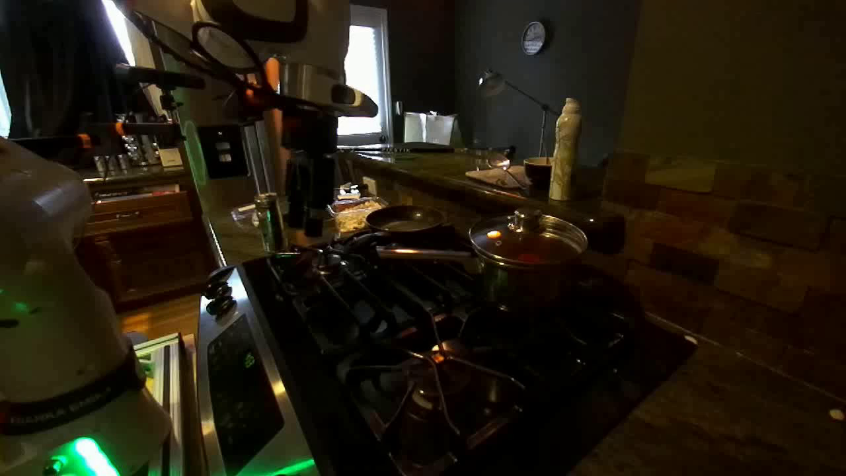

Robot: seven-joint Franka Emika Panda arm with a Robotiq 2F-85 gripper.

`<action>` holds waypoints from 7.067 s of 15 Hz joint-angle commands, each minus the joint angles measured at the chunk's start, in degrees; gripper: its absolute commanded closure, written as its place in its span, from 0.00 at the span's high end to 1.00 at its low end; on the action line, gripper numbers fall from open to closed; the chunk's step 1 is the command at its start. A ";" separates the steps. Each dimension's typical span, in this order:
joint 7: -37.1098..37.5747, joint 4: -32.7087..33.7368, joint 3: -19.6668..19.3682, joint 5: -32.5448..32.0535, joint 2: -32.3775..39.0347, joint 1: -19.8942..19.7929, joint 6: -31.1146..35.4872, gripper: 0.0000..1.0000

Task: Put the black pan on the counter.

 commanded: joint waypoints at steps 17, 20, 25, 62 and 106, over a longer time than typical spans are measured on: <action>-2.04 3.48 7.17 -3.25 9.17 9.98 13.40 1.00; -3.49 3.57 6.54 -1.81 8.63 11.01 14.32 1.00; -4.51 3.94 5.85 -1.09 9.74 11.40 17.43 1.00; -25.23 5.19 3.91 15.95 38.12 13.31 61.31 0.35; -7.53 43.85 11.12 2.12 44.82 17.90 37.57 0.00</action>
